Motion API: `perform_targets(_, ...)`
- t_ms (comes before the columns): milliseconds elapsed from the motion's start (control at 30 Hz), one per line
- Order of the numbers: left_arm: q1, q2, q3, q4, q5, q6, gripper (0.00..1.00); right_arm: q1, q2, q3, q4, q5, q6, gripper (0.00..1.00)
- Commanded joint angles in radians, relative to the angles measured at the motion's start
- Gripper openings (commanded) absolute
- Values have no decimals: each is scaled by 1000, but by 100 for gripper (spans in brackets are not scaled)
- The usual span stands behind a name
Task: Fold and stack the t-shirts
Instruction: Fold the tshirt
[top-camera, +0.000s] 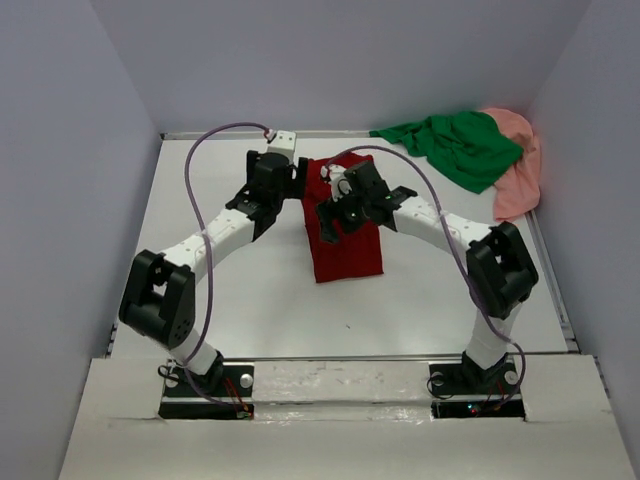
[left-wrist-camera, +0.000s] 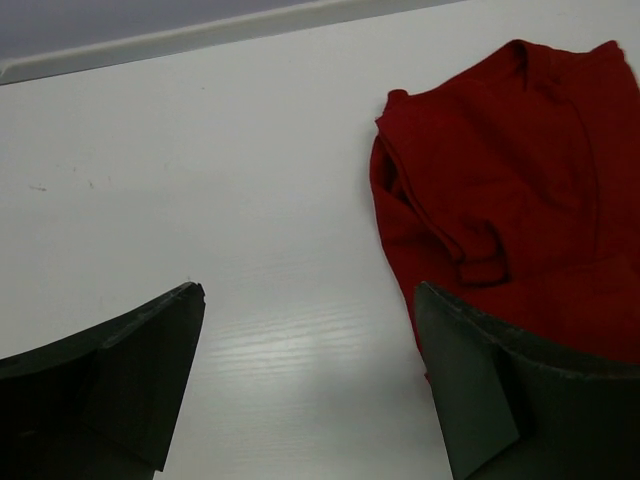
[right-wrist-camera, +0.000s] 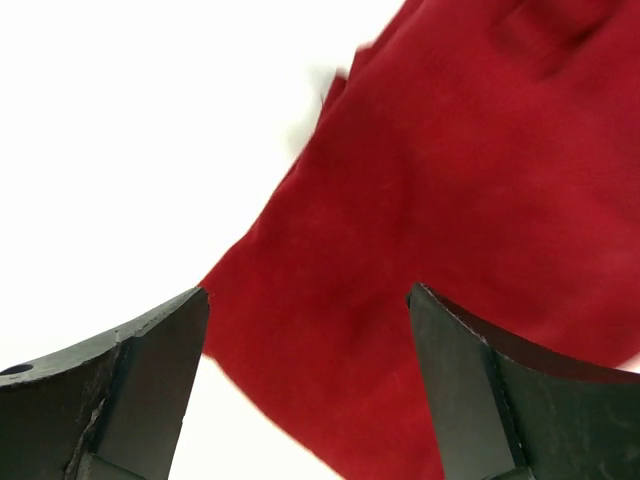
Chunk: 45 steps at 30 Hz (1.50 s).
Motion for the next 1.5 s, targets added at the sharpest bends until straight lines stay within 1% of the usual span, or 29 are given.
perform_targets(0,-2,-157,-12,-103,146,-45,96,-24,-173,28,-28,52,-50,86)
perform_targets(67,-5,-179,-22,-151,216,-56,95,-24,-202,4,-88,57,-48,86)
perform_targets(100,-7,-192,-27,-178,290,-62,95,-24,-215,-12,-106,63,-51,86)
perform_targets(167,-16,-206,-44,-235,331,-58,94,-24,-244,-61,-151,91,-42,86)
perform_targets(200,-16,-222,-56,-237,383,-49,93,-34,-253,-75,-169,92,-40,86)
perform_targets(267,-16,-229,-84,-238,406,-35,93,-34,-259,-105,-206,109,-40,86)
perform_targets(300,-16,-220,-85,-255,441,-30,93,-49,-258,-115,-223,115,-47,86)
perform_targets(367,-18,-187,-63,-309,454,-24,92,-92,-243,-106,-281,112,-48,86)
perform_targets(400,-18,-142,-34,-373,492,-16,91,-109,-206,-78,-313,85,-47,86)
perform_targets(467,-18,-96,3,-427,495,-15,90,-153,-161,-52,-399,45,-50,85)
perform_targets(500,-13,-46,16,-477,521,13,89,-164,-120,-40,-425,17,-59,84)
perform_targets(533,-15,-26,25,-488,527,16,89,-164,-108,-40,-438,11,-60,84)
perform_targets(600,-7,2,13,-487,591,10,89,-187,-89,-40,-465,48,-63,83)
perform_targets(700,-7,37,22,-508,664,10,89,-219,-81,-47,-476,69,-74,83)
perform_targets(800,-7,96,46,-539,702,11,90,-235,-89,-50,-484,51,-74,83)
perform_targets(967,-7,148,54,-547,751,-1,90,-256,-95,-47,-488,65,-76,82)
perform_targets(1067,-7,165,56,-548,782,-4,90,-256,-86,-46,-498,40,-65,81)
perform_targets(1167,-5,169,47,-539,810,-4,90,-256,-74,-47,-493,6,-63,79)
perform_targets(1300,-5,162,25,-518,817,-4,90,-265,-62,-64,-455,-110,-57,77)
perform_targets(1467,-5,151,14,-493,854,-38,93,-265,-22,-73,-424,-205,-47,77)
